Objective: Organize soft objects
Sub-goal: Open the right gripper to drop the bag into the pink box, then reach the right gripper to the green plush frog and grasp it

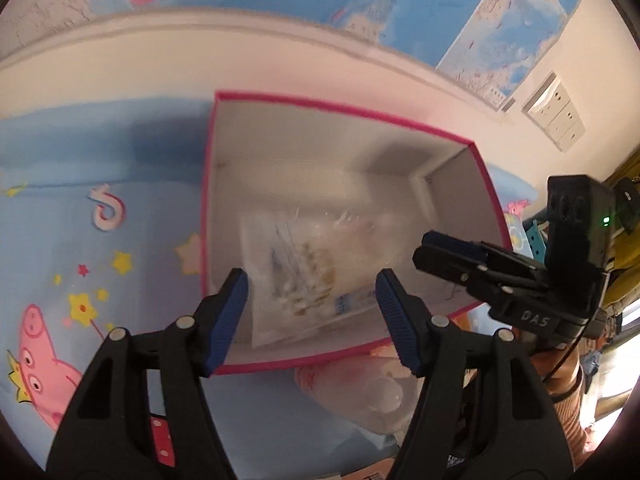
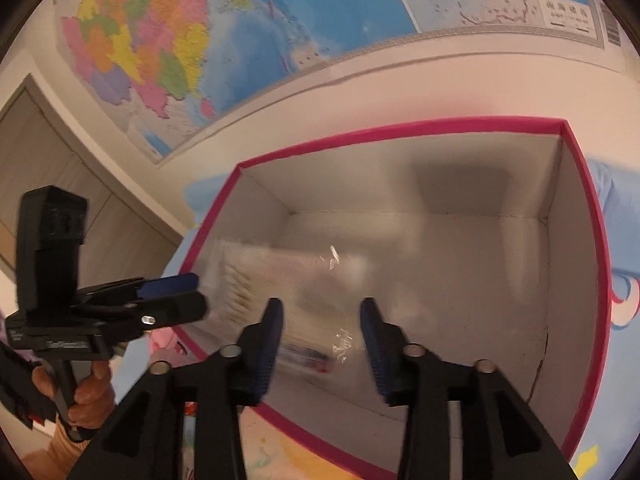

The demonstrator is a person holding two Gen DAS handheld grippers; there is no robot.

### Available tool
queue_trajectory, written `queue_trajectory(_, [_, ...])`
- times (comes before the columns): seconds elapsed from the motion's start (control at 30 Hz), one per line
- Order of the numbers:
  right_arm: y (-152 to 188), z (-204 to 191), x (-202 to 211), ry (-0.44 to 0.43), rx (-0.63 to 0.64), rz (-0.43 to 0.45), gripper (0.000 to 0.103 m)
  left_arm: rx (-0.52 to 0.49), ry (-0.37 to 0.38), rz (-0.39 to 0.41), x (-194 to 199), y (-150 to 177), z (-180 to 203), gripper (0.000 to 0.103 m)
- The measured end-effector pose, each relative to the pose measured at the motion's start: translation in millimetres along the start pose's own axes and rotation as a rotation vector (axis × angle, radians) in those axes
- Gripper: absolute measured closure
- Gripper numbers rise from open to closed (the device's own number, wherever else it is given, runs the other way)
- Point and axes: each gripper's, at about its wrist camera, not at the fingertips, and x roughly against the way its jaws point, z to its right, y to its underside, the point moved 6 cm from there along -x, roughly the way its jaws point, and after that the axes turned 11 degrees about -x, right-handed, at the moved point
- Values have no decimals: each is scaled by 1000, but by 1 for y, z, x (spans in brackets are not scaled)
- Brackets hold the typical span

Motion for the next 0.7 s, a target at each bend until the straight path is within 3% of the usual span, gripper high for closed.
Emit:
queue_trajectory(0.2, [6,-7,21,23,31,51,59,-28,-37,103,37,7,4,35])
queue_trajectory(0.43, [54,-51,88,-98,205,108,54,-108,-29,213,87,54,15,32])
queue_trajectory(0.7, [132,-76,83,-156,313,-37,54,-92,2,137,75,129,20,31])
